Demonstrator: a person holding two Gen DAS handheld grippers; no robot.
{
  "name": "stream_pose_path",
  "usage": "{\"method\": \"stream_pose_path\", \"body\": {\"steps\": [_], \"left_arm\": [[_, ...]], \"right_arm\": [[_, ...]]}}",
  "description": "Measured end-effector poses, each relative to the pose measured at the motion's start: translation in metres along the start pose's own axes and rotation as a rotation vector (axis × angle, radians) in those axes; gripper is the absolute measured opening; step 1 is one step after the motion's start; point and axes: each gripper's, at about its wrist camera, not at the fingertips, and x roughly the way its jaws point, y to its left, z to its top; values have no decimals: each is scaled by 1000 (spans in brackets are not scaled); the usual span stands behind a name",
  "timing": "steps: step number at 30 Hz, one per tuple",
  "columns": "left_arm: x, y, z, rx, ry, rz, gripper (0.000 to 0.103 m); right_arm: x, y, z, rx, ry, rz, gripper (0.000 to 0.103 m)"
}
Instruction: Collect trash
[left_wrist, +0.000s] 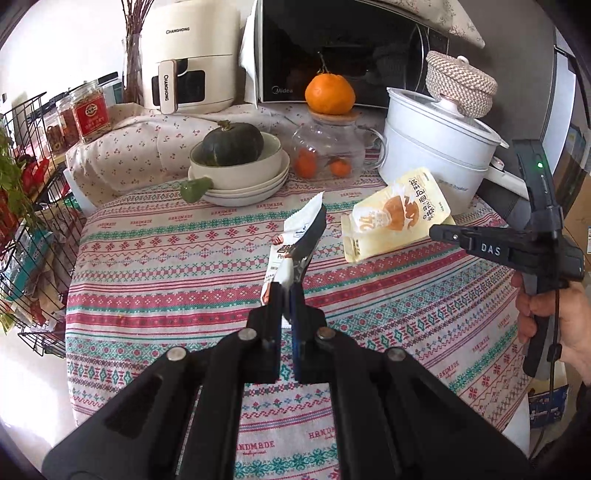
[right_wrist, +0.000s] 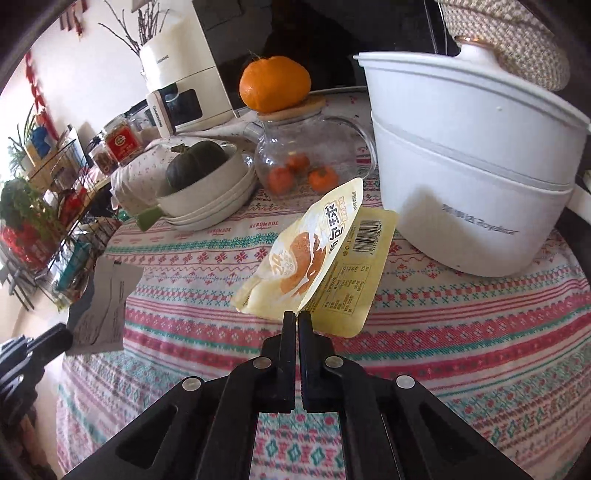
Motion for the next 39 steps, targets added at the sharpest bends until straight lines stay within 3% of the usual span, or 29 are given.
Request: {"method": "stream_pose_path", "body": {"steps": [12, 18, 21, 24, 25, 26, 30, 34, 36, 39], "left_arm": [[-56, -72, -13, 90, 14, -63, 5], [-75, -107, -28, 111, 43, -113, 5], [-77, -121, -38, 99, 74, -148, 5], [-77, -131, -49, 85, 93, -164, 5], [-75, -132, -52, 78, 99, -167, 5], [-73, -132, -54, 69, 108, -170, 5], [-64, -130, -53, 44, 124, -168, 5], [-56, -129, -52, 28, 139, -167, 5], [-53, -129, -53, 31, 146, -162, 5], [-51, -129, -55, 32, 154, -159, 5]], "right_arm": [[-122, -23, -60, -55, 18, -28, 2], [-146, -59, -107, -19, 103, -40, 2], [-144, -82, -128, 36, 151, -7, 7], [-141, -99, -137, 76, 164, -5, 38], [-140, -104, -138, 81, 163, -24, 59], [-141, -109, -139, 87, 150, -35, 69], [-132, -120, -137, 98, 170, -55, 70], [-114, -125, -134, 140, 194, 5, 69], [-100, -125, -136, 171, 222, 31, 61], [-89, -126, -140, 213, 233, 72, 23]]}}
